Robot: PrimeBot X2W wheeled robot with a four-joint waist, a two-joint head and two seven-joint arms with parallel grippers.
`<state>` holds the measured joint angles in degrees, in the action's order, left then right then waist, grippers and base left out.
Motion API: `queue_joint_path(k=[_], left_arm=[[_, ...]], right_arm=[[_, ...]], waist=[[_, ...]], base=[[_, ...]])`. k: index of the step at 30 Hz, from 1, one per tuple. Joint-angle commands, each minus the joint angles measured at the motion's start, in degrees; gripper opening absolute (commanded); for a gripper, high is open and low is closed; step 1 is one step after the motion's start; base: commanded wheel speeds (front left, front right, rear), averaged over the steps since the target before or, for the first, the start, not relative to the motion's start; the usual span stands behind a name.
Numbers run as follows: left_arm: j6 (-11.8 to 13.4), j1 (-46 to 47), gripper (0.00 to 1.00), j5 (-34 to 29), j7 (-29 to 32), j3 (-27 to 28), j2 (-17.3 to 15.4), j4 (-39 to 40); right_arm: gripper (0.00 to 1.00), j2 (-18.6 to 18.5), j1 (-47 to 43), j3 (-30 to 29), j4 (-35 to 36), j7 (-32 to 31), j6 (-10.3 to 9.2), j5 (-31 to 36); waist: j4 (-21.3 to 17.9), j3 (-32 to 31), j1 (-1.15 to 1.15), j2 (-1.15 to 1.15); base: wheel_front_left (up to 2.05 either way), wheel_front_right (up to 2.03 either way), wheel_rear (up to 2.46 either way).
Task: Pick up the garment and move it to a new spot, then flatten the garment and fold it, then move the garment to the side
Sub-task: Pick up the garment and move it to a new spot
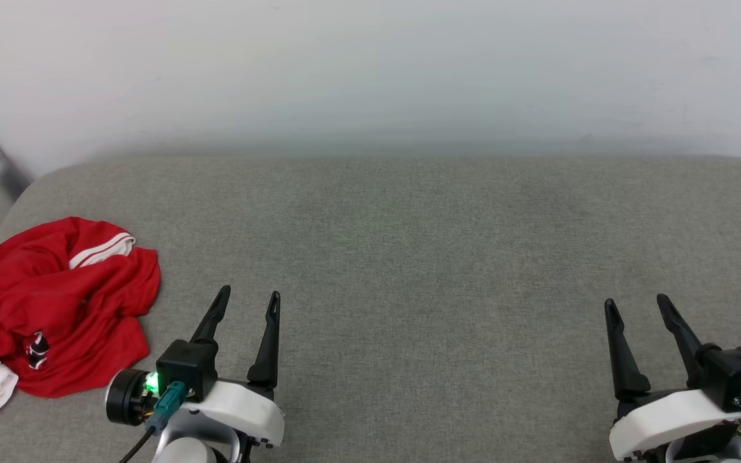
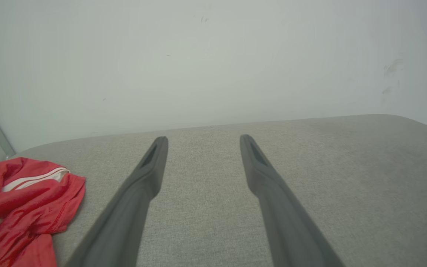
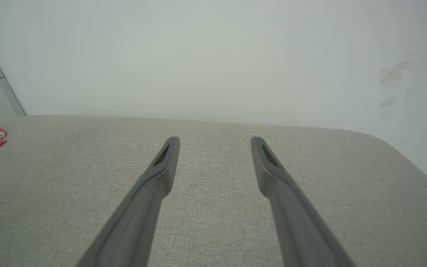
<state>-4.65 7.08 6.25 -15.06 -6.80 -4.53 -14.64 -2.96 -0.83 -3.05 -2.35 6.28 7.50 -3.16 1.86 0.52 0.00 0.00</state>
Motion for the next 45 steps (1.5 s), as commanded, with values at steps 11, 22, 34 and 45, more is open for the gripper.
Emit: queue_joint_path(k=[11,22,34,45], left_arm=[[0.3,1.6,1.00,1.5,-0.2,1.2,0.8,-1.5],[1.5,1.8,1.00,3.0,-0.2,4.9,1.0,-2.4],[1.3,0.4,1.00,3.5,-0.2,8.1,1.2,-2.4],[1.1,0.3,1.00,3.0,-0.2,8.8,1.4,-2.3]], right_arm=[[1.00,0.1,0.7,1.0,0.2,0.1,-0.02,0.9],[1.00,0.1,2.2,4.8,0.0,-0.4,-0.02,1.0],[1.00,0.1,3.6,8.7,-0.2,-0.7,-0.02,0.7],[1.00,0.1,5.4,10.1,-0.3,-1.2,-0.02,1.0]], waist=[[4.7,-0.1,0.00,0.00],[14.0,0.1,0.00,0.00],[20.9,0.3,0.00,0.00],[22.7,1.5,0.00,0.00]], base=[[0.00,0.00,0.00],[0.00,0.00,0.00],[0.00,0.00,0.00],[0.00,0.00,0.00]])
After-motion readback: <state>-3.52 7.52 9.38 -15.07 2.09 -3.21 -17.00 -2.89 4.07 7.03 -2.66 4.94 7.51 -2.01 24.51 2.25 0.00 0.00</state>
